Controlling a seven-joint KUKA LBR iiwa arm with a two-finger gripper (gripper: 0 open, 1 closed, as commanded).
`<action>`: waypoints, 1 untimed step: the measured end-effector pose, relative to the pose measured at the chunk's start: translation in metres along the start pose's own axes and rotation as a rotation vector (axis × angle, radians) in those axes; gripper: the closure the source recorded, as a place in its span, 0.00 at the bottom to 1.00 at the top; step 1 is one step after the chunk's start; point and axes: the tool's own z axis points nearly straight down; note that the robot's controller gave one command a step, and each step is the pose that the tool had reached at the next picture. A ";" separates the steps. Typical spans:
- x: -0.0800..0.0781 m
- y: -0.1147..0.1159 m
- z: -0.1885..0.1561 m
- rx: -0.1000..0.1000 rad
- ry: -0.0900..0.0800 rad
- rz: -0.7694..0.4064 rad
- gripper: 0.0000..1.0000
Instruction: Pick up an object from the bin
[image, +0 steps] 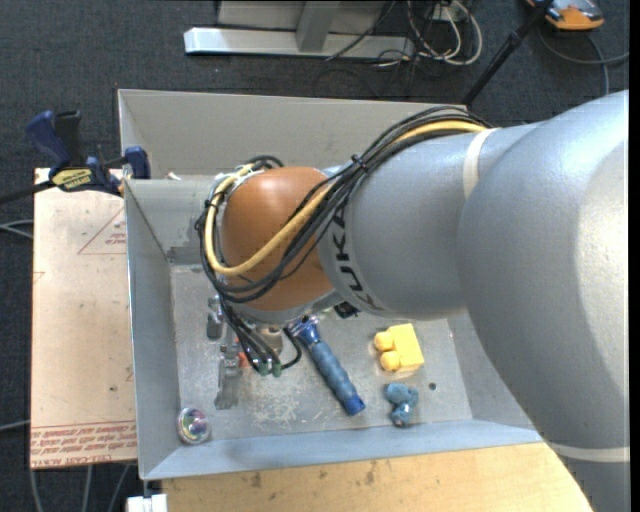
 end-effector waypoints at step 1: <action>-0.056 -0.077 0.071 0.003 -0.006 -0.412 0.00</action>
Offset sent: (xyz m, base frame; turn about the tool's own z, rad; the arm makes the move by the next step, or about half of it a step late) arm 0.0560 -0.0735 -0.0686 -0.4170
